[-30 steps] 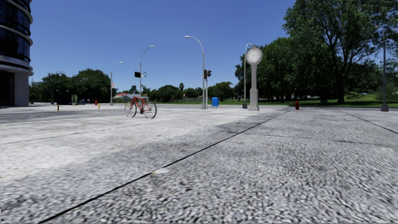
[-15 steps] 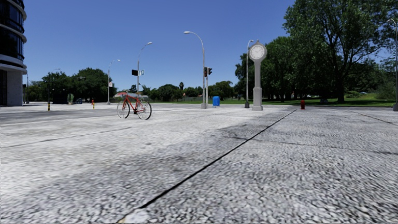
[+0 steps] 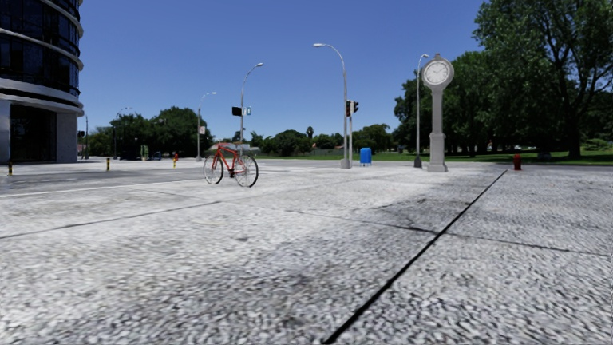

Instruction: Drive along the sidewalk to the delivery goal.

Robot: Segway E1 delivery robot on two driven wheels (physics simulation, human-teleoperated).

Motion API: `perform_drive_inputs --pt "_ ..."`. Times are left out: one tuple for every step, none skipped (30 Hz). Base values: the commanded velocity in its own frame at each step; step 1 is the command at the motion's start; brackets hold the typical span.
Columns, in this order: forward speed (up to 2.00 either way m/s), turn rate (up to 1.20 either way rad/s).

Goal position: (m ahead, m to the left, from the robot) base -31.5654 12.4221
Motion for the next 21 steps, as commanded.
perform_drive_inputs --pt "1.57 0.60" --pt "1.57 0.60" --pt "1.57 0.60" --pt "1.57 0.60" --pt "1.57 0.60" --pt "1.57 0.60" --pt "1.57 0.60" --pt "1.57 0.61" --pt "1.56 0.62" --pt "1.56 0.62" --pt "1.56 0.62" --pt "1.56 0.62" --pt "1.56 0.62" --pt "1.56 0.62" --pt "1.56 0.62" --pt "1.56 0.62" --pt "1.56 0.62" --pt "1.56 0.64" --pt "1.56 0.65" --pt "1.56 0.67" --pt "1.56 0.67"
